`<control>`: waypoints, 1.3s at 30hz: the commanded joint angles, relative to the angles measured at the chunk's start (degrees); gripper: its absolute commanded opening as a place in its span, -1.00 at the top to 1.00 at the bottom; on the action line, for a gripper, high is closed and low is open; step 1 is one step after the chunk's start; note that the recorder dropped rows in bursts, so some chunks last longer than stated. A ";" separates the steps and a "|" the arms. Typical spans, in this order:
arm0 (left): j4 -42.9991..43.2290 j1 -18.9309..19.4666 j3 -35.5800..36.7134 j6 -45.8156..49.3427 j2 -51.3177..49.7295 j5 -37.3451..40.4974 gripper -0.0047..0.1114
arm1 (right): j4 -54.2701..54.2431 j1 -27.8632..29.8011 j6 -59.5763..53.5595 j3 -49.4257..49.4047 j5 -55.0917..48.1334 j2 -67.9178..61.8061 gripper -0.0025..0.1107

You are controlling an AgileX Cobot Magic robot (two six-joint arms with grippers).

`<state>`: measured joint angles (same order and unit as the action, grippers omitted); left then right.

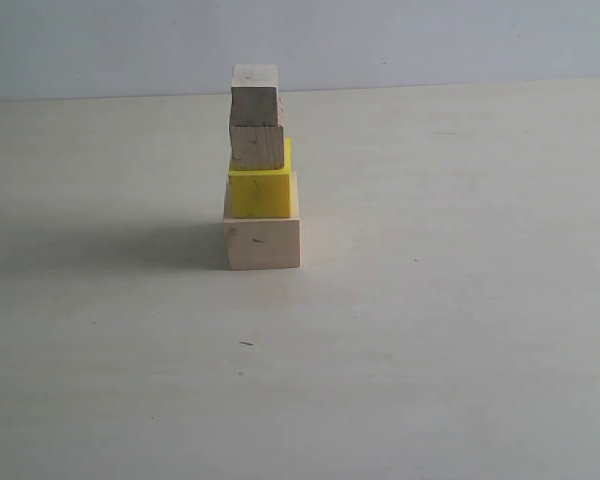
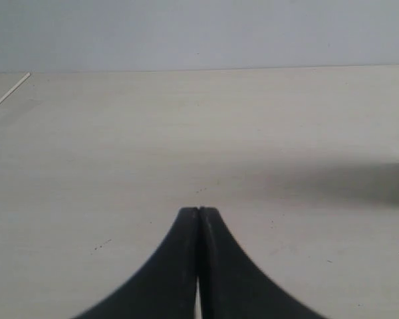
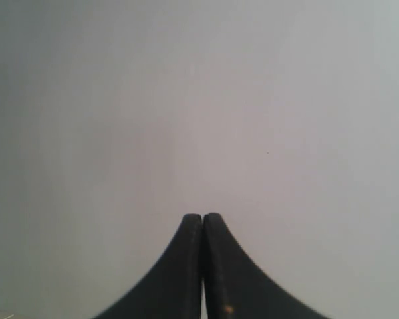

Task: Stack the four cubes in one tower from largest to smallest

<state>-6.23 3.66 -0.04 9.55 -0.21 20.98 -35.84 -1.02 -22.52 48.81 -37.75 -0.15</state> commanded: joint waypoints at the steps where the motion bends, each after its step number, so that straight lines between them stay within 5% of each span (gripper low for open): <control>1: -0.02 -0.24 0.04 -0.56 0.21 -0.20 0.92 | -0.17 0.03 0.01 0.19 -0.07 0.15 0.96; 23: -0.02 -0.24 0.04 -0.56 0.21 -0.20 0.92 | 2.94 0.03 -0.37 -0.52 -4.17 0.15 0.96; 39: -0.02 -0.24 0.04 -0.56 0.21 -0.20 0.92 | 20.71 0.03 7.53 -34.75 12.24 -1.54 0.96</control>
<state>-6.23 3.66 -0.04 9.55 -0.21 20.98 -17.26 -1.02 -14.84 18.73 -27.55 -1.34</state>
